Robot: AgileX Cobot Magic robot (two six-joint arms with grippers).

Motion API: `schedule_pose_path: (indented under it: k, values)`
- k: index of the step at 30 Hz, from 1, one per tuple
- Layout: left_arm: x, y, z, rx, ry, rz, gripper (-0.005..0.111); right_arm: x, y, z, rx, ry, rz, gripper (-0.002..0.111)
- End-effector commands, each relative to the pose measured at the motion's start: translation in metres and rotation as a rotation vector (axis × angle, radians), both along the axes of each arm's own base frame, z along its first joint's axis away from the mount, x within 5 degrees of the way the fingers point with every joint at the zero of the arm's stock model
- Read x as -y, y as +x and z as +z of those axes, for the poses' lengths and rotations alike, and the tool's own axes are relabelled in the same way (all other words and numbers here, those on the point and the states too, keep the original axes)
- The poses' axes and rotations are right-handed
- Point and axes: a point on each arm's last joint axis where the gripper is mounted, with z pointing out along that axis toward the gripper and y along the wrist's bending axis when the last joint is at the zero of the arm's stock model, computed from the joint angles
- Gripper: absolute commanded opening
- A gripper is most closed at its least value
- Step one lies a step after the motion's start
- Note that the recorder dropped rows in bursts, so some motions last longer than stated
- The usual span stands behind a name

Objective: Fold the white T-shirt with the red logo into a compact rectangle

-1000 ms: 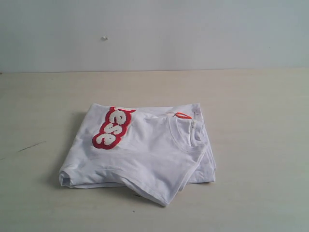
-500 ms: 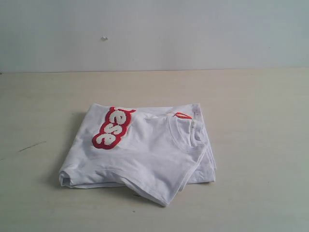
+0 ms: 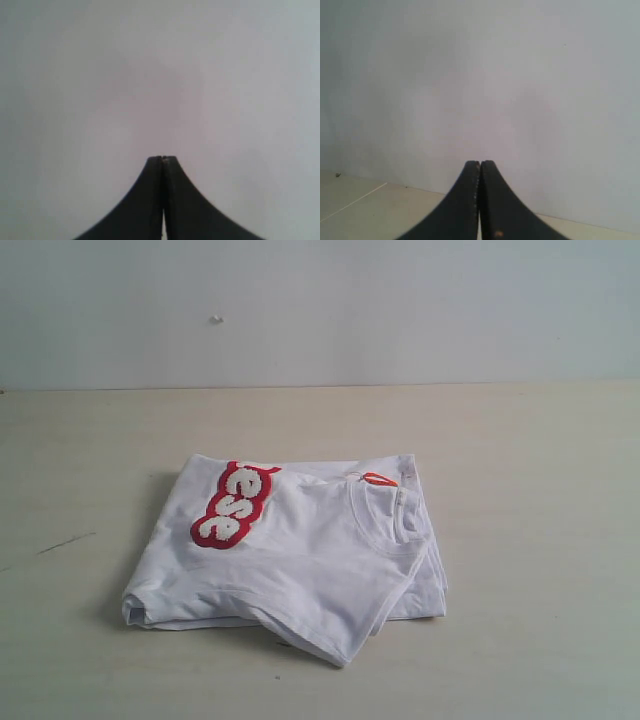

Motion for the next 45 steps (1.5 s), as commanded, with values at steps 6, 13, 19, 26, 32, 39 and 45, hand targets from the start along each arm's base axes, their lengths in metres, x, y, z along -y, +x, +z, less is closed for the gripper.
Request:
schedule_pose_path:
  k: [6, 13, 19, 26, 32, 39, 45]
  values:
    - [0.005, 0.007, -0.034, 0.070, 0.104, 0.011, 0.000, 0.000, 0.000, -0.001, 0.003, 0.000, 0.000, 0.000]
    - [0.003, 0.011, -0.042, -0.023, 0.120, 0.041, 0.000, 0.000, 0.000, -0.001, 0.003, 0.000, 0.000, 0.000]
    - [-0.003, 0.014, -0.049, -0.105, 0.108, 0.079, 0.000, 0.000, 0.000, -0.001, 0.003, 0.000, 0.000, 0.000]
    - [-0.004, 0.017, -0.058, -0.216, 0.207, 0.122, 0.000, 0.000, 0.000, -0.001, 0.003, 0.000, 0.000, 0.000]
    - [-0.005, 0.019, -0.070, -0.343, 0.230, 0.124, 0.000, 0.000, 0.000, -0.001, 0.003, 0.000, 0.000, 0.000]
    - [-0.007, 0.019, -0.096, -0.633, 0.316, 0.126, 0.000, 0.000, 0.000, -0.001, 0.003, 0.000, 0.000, 0.000]
    - [-0.007, 0.017, -0.103, -0.715, 0.286, 0.116, 0.000, 0.000, 0.000, -0.001, 0.003, 0.000, 0.000, 0.000]
